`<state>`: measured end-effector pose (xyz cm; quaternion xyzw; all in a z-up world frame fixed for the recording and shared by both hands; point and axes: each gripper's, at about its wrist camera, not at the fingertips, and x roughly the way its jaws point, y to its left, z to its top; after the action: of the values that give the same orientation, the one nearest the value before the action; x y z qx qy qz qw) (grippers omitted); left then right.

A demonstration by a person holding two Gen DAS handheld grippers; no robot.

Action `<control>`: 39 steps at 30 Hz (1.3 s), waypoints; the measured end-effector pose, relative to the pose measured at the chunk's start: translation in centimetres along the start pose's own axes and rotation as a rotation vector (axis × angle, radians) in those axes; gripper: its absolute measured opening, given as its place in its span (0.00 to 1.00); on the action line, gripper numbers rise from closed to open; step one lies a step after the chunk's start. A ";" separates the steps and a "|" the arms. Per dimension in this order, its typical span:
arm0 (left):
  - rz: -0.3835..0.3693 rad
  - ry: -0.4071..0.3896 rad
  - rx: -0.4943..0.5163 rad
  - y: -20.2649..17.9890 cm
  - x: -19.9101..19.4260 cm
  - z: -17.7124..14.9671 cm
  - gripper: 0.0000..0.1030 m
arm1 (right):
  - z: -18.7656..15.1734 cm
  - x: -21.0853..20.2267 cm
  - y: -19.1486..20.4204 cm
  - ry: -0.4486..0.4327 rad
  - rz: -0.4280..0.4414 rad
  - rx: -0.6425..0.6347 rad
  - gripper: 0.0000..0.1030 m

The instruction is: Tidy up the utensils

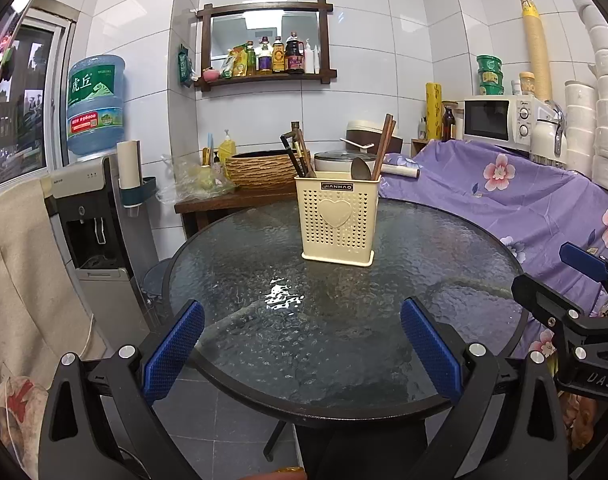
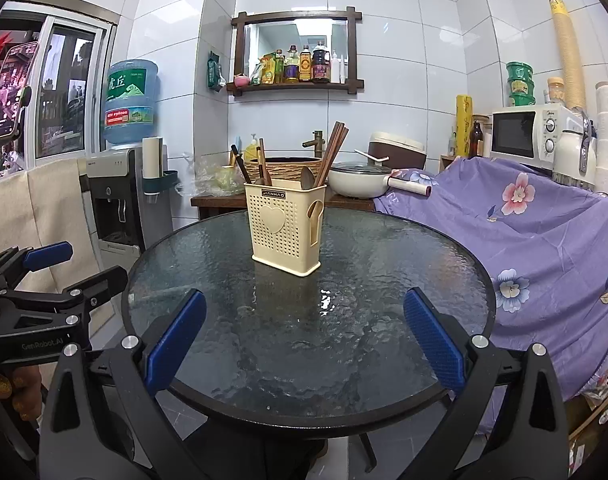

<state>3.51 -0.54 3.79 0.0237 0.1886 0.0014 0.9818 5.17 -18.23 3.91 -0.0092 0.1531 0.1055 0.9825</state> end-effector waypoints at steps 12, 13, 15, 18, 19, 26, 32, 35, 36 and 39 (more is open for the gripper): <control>0.003 0.006 0.001 -0.1 0.2 -0.1 0.94 | -0.2 -0.1 0.1 0.006 0.001 -0.005 0.94; 0.002 0.007 0.000 0.0 0.2 -0.2 0.94 | -0.2 -0.1 0.1 0.006 0.001 -0.006 0.94; 0.001 0.009 0.000 0.0 0.2 -0.3 0.94 | -0.2 -0.1 0.1 0.006 -0.001 -0.007 0.94; 0.000 0.010 0.002 -0.1 0.2 -0.3 0.94 | -0.2 0.0 0.1 0.009 0.002 -0.005 0.94; 0.001 0.011 0.002 -0.1 0.2 -0.4 0.94 | -0.1 0.0 0.1 0.009 0.001 -0.006 0.94; -0.011 0.018 -0.007 0.0 0.4 -0.6 0.94 | -0.2 0.1 0.0 0.011 0.001 -0.005 0.94; -0.007 0.019 -0.004 0.0 0.4 -0.6 0.94 | -0.4 0.1 0.0 0.014 -0.006 -0.006 0.94; -0.007 0.019 -0.003 0.0 0.4 -0.6 0.94 | -0.4 0.2 0.0 0.017 -0.006 -0.008 0.94; -0.007 0.019 -0.003 0.0 0.5 -0.6 0.94 | -0.4 0.2 0.0 0.019 -0.006 -0.008 0.94; -0.006 0.022 -0.001 0.1 0.4 -0.7 0.94 | -0.4 0.2 0.1 0.020 -0.005 -0.009 0.94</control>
<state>3.65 -0.45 3.03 0.0226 0.1995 -0.0012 0.9796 5.25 -18.06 3.45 -0.0152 0.1625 0.1036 0.9811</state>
